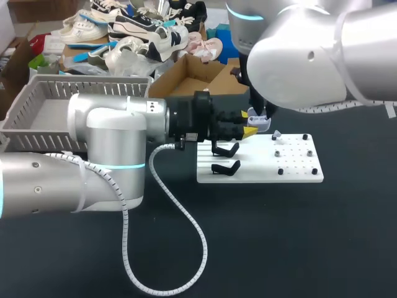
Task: Pick up each earbud case from the left stands, insert the matching earbuds, close the lid, and place the case in the box.
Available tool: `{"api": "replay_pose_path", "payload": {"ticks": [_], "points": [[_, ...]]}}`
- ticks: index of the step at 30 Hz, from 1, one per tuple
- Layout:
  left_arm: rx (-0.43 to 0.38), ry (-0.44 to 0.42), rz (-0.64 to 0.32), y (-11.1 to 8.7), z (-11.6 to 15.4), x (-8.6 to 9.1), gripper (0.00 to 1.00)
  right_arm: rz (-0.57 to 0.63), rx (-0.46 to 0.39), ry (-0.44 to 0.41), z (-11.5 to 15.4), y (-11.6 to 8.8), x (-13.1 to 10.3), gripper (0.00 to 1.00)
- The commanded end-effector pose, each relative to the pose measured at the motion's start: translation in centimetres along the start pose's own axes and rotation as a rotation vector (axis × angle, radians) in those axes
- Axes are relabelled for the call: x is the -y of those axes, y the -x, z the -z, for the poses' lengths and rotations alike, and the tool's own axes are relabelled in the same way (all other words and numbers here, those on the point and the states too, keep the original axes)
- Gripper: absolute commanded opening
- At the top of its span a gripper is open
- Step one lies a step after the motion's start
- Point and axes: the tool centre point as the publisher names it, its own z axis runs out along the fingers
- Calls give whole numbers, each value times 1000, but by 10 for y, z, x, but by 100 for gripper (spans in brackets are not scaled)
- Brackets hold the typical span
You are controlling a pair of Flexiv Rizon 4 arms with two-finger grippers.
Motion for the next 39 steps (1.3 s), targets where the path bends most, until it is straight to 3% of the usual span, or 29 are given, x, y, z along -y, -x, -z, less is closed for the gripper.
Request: {"api": "replay_pose_path", "payload": {"ticks": [1, 39], "points": [[0, 8, -1, 0, -1, 2, 0, 2, -6, -1, -2, 3, -1, 0], [0, 8, -1, 0, -1, 2, 0, -1, -24, 3, -8, 5, -7, 0]]}}
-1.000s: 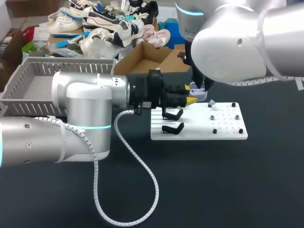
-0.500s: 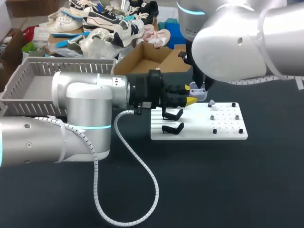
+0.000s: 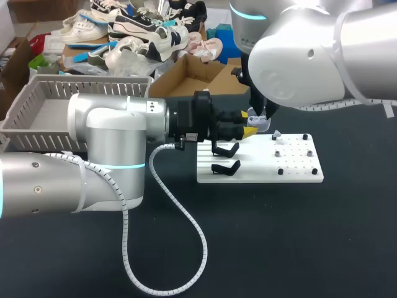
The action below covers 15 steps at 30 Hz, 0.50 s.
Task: Pick up each earbud case from the left stands, insert the matching earbuds, close the lid, and place the case in the box.
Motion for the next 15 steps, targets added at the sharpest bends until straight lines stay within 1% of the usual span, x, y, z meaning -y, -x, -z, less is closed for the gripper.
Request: {"api": "replay_pose_path", "payload": {"ticks": [1, 15], "points": [[0, 7, -1, 0, -1, 2, 0, -1, -5, -6, -1, 1, -4, 0], [0, 7, -1, 0, -1, 2, 0, -3, -20, -11, -8, 1, -6, 0]]}}
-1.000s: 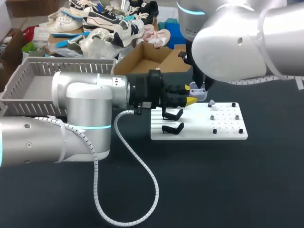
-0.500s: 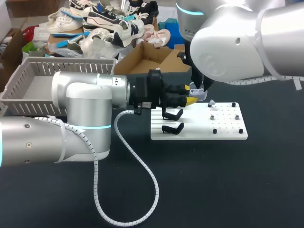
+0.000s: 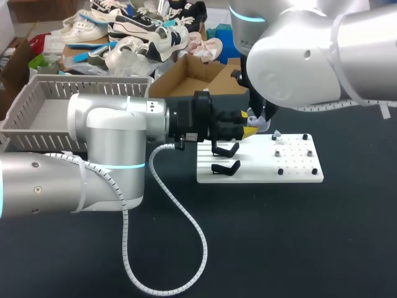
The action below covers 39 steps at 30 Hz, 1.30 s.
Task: Pick up each earbud case from the left stands, insert the matching earbuds, close the lid, and place the case in the box.
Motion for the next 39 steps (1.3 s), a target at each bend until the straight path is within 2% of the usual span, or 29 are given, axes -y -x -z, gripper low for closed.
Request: {"api": "replay_pose_path", "payload": {"ticks": [1, 9, 11, 15, 20, 28, 35, 39], "points": [[0, 7, -1, 0, -1, 2, 0, 0, -6, -7, -1, 1, -4, 0], [0, 7, -1, 0, -1, 2, 0, 0, -9, 8, -2, 0, -2, 0], [0, 7, -1, 0, -1, 2, 0, 2, -9, 12, -2, 0, -2, 16], [0, 7, -1, 0, -1, 2, 0, -4, -5, 22, 0, -2, 2, 25], [0, 7, -1, 0, -1, 2, 0, -8, -5, 22, -1, -3, 6, 26], [0, 7, -1, 0, -1, 2, 0, -8, 9, 48, 10, -10, 17, 20], [0, 7, -1, 0, -1, 2, 0, 22, 80, 123, 22, -14, 48, 24], [0, 7, -1, 0, -1, 2, 0, 88, 140, 160, 24, -14, 64, 25]]}}
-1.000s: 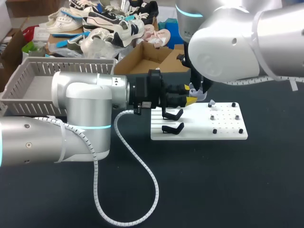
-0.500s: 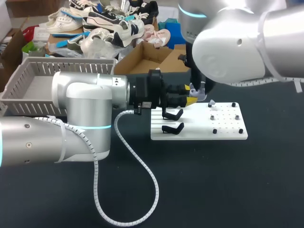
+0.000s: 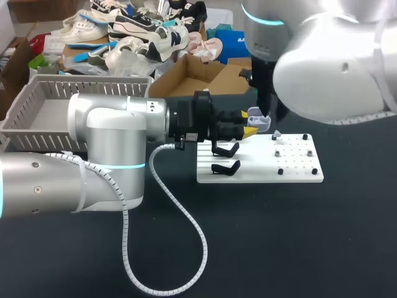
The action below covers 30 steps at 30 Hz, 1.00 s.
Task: Pick up each earbud case from the left stands, insert the matching earbuds, close the lid, and place the case in the box.
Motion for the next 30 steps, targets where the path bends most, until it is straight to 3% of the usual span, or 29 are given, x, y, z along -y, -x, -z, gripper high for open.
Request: {"api": "replay_pose_path", "payload": {"ticks": [1, 9, 18, 30], "points": [[0, 8, -1, 0, -1, 2, 0, 38, 82, 103, 1, -10, 37, 25], [0, 8, -1, 0, -1, 2, 0, 133, 124, 153, -13, 1, 61, 37], [0, 8, -1, 0, -1, 2, 0, 239, 129, 246, -47, 29, 74, 41], [0, 8, -1, 0, -1, 2, 0, 329, 44, 353, -91, 60, 50, 40]]}}
